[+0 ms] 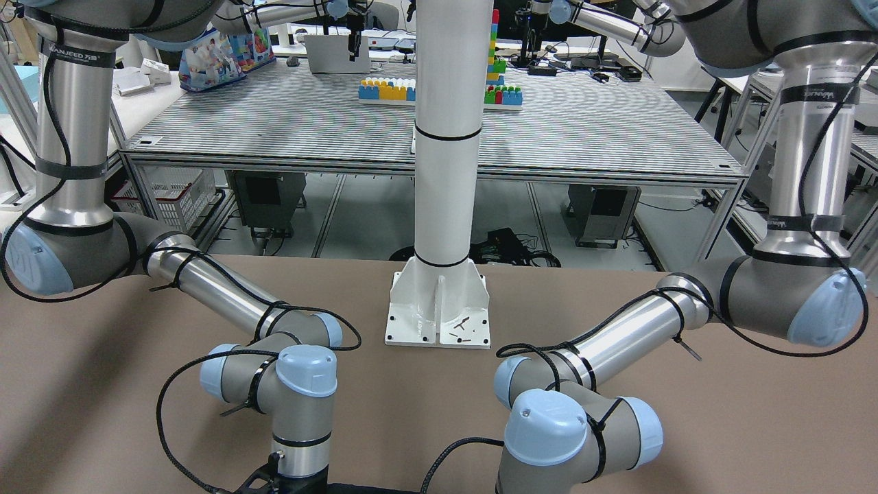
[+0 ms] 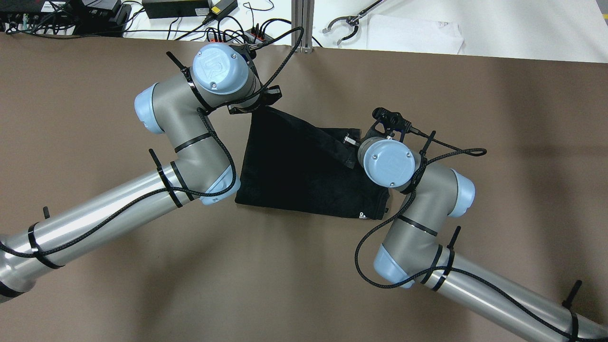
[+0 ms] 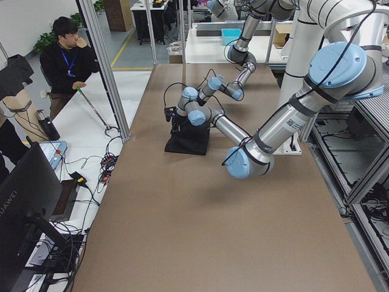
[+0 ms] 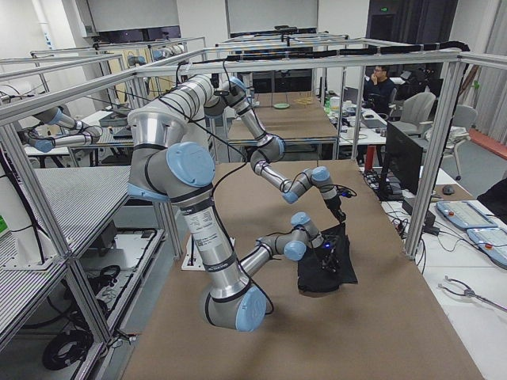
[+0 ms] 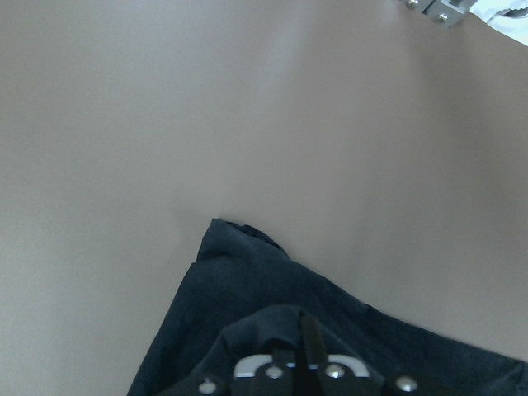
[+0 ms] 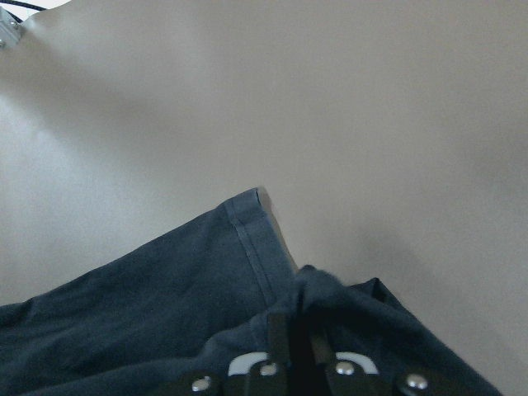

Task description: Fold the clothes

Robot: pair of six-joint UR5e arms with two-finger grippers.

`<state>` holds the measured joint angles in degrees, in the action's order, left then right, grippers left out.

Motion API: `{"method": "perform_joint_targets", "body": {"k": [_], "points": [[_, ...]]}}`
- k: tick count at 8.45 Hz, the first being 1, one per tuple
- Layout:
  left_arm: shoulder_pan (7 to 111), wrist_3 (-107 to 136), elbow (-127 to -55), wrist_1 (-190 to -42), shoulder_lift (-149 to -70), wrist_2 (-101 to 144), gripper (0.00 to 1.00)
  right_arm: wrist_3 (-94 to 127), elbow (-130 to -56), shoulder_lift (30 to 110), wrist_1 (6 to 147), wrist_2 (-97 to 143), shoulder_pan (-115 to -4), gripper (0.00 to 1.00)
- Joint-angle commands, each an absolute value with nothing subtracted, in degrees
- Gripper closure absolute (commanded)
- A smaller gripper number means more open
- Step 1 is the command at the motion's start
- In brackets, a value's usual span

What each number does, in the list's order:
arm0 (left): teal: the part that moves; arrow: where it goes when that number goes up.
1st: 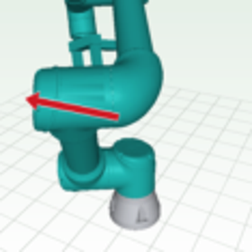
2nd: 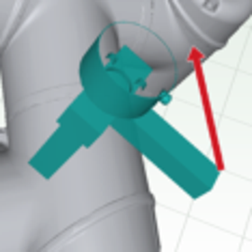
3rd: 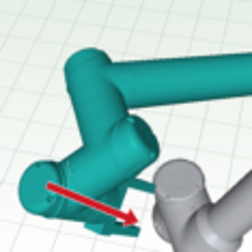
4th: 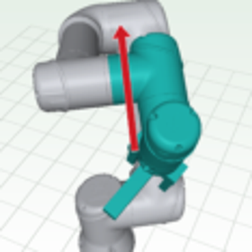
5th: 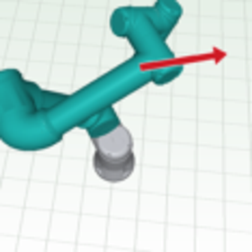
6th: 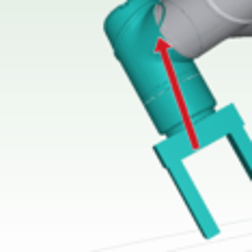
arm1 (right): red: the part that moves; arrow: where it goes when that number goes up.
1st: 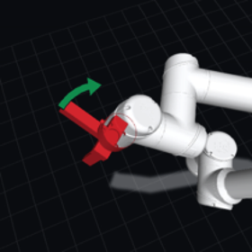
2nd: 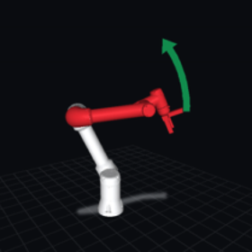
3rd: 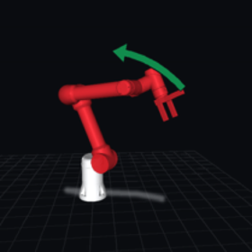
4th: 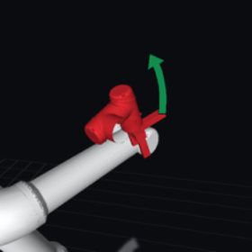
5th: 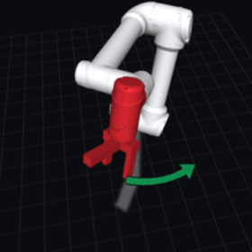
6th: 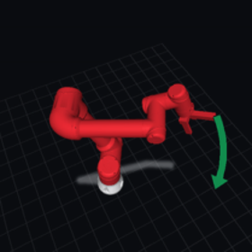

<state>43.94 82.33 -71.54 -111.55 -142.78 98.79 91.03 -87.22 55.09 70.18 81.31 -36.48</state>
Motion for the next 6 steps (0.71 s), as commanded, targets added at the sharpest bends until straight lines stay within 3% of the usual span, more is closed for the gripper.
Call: {"method": "perform_joint_targets", "body": {"k": [1,4,6], "points": [[47.61,76.47,-72.59,-112.68,-143.09,102.36,0.00,80.97,-86.31,53.62,69.52,92.94,-44.61,0.06],[55.79,68.60,-72.60,-112.59,-142.04,114.42,0.00,68.87,-86.48,55.18,70.92,103.59,-52.36,0.06],[60.09,59.81,-72.86,-112.76,-136.70,114.52,0.00,55.36,-86.57,60.26,72.07,107.04,-56.41,0.05]]}}
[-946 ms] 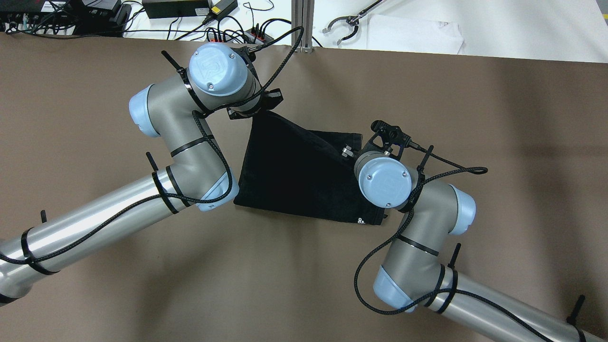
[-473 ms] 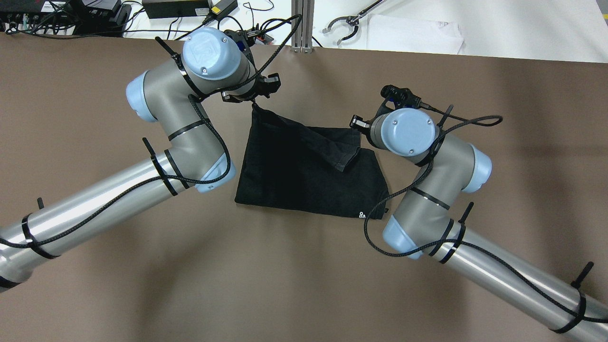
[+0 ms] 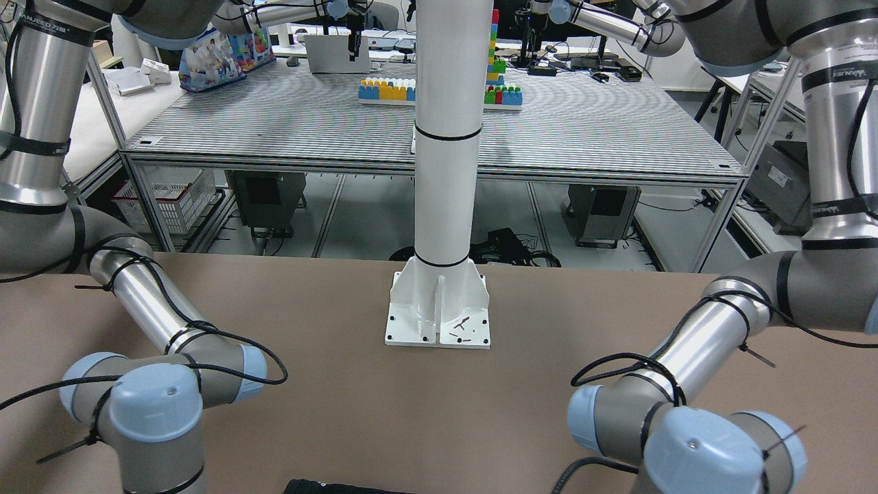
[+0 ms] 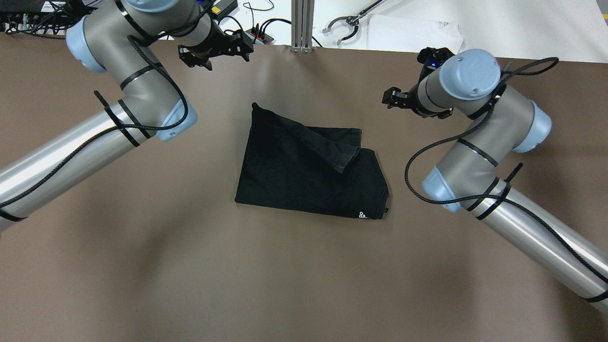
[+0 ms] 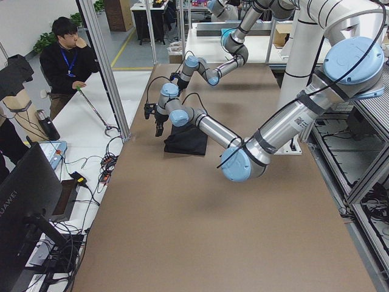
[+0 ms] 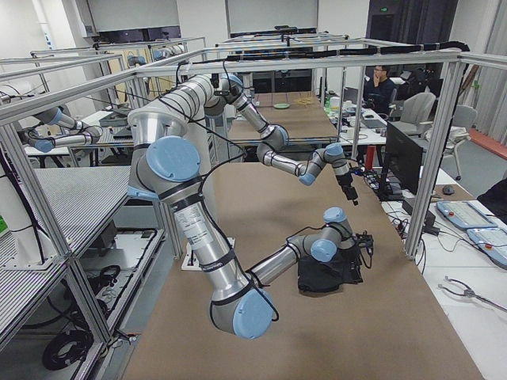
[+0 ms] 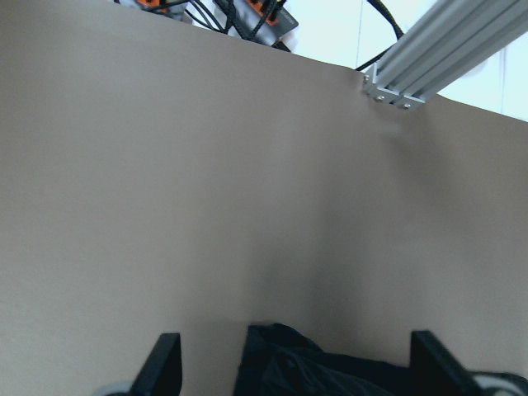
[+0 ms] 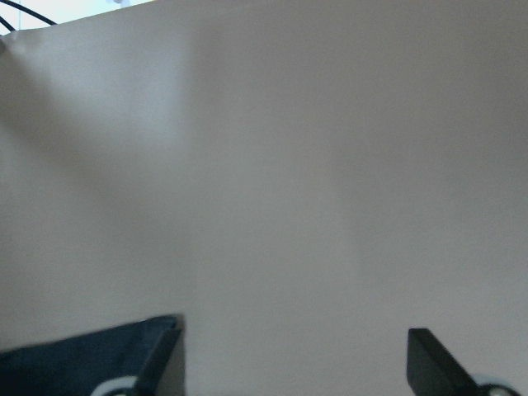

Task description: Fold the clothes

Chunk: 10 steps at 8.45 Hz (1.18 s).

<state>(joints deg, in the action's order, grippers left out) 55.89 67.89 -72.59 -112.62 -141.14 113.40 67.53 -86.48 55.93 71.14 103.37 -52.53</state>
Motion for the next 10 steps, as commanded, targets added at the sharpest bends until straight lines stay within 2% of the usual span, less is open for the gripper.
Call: {"method": "perform_joint_targets", "body": {"k": [1,3,6,10], "points": [[62.47,50.98,-75.82,-112.76,-130.67,114.09,0.00,46.41,-86.57,64.30,71.98,106.96,-59.04,0.05],[71.41,31.56,-77.08,-112.68,-121.42,113.82,0.00,23.93,-86.66,71.95,71.89,106.44,-69.20,0.05],[86.26,8.85,-76.99,-112.33,-115.33,112.51,0.00,-5.19,-86.75,79.00,71.89,101.72,-88.45,0.05],[96.92,0.71,-77.43,-114.78,-107.32,103.47,0.00,-14.94,-91.48,89.71,67.87,84.33,-95.26,0.05]]}}
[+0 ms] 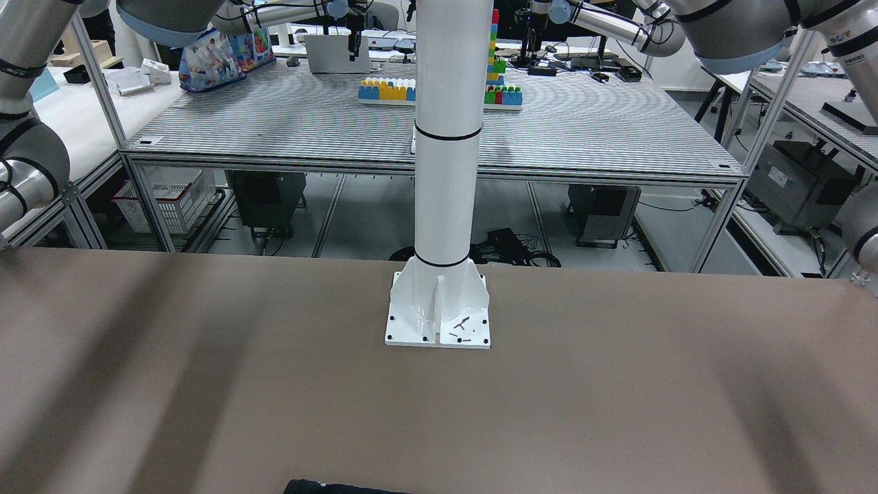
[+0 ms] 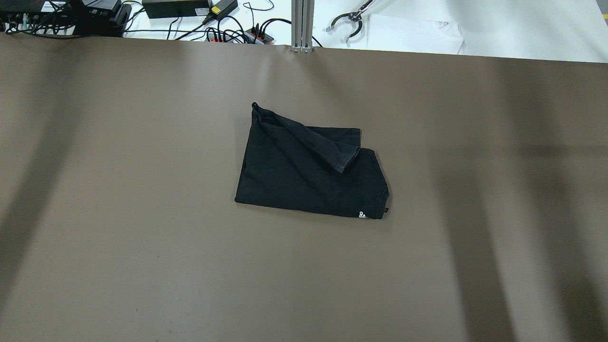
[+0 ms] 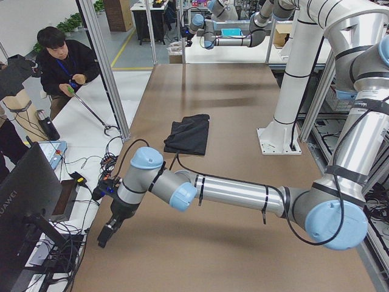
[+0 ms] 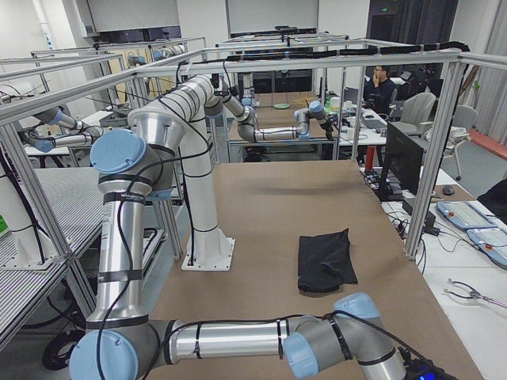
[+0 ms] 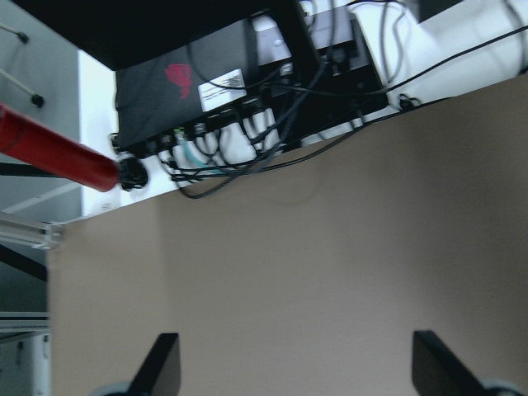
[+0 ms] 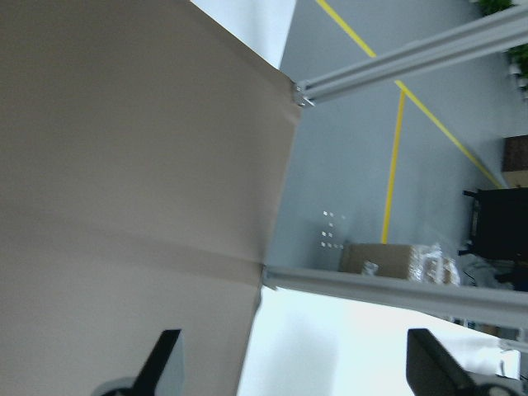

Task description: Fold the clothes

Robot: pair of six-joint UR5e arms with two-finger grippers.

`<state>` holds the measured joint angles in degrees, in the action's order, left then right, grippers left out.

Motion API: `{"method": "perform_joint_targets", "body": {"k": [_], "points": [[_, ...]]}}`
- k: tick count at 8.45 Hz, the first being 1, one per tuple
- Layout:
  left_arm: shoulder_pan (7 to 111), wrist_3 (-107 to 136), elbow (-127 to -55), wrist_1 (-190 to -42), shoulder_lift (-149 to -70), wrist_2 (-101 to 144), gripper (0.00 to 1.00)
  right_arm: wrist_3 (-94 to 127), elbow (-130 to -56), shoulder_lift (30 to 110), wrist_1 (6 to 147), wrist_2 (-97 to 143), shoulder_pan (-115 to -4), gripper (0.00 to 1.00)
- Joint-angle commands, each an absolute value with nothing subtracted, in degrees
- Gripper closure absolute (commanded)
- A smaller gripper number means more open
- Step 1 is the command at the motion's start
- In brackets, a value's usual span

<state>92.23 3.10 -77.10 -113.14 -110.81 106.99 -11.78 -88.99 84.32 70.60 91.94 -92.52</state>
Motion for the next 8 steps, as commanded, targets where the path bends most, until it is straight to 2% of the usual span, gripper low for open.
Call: {"method": "perform_joint_targets", "body": {"k": [1,2,3,8], "points": [[97.99,-0.08,-80.74,-115.39,-106.27,101.36,0.00,-13.90,-94.19,91.22,67.76,83.77,-96.14,0.05],[97.82,2.52,-84.25,-113.57,-104.87,101.08,0.00,-10.84,-95.26,91.93,68.89,83.93,-96.15,0.05],[97.56,3.33,-84.81,-113.90,-102.33,99.51,0.00,-6.29,-95.53,93.15,68.82,84.54,-96.07,0.05],[97.47,3.34,-86.66,-113.82,-101.43,99.41,0.00,-6.06,-95.36,93.78,68.20,87.71,-96.06,0.05]]}}
